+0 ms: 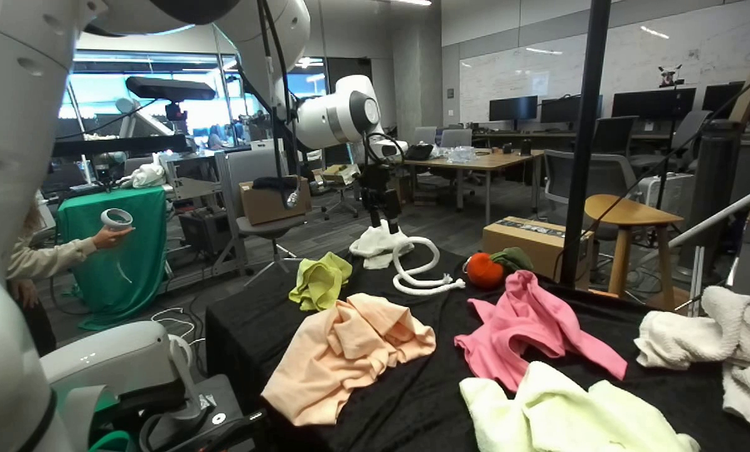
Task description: Put all the objects in the center of the table
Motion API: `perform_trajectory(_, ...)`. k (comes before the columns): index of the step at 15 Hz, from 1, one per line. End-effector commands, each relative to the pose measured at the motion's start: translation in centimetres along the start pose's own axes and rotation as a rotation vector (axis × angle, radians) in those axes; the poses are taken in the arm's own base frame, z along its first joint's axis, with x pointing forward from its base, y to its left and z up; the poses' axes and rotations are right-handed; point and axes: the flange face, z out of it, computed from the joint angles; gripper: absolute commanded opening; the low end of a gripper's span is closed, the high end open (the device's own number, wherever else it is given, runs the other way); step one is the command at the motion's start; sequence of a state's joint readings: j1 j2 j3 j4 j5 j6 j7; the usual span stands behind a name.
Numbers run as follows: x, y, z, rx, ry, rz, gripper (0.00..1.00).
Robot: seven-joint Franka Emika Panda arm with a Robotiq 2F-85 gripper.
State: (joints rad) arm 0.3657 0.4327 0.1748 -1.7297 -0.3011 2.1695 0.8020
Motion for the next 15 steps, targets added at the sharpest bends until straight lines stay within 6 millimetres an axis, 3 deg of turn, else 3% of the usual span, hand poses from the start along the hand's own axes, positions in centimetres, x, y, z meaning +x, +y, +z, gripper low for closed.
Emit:
perform_trajectory(1,2.0,-0.1,0.9,-0.011,0.024,0.049,1.0)
perform_trajectory(9,4.5,2.3,3.8,-0.038,0.038,0.154,1.0)
perform_trajectory(15,5.4,4.1,4.7,-0.04,0.041,0.211,1.0)
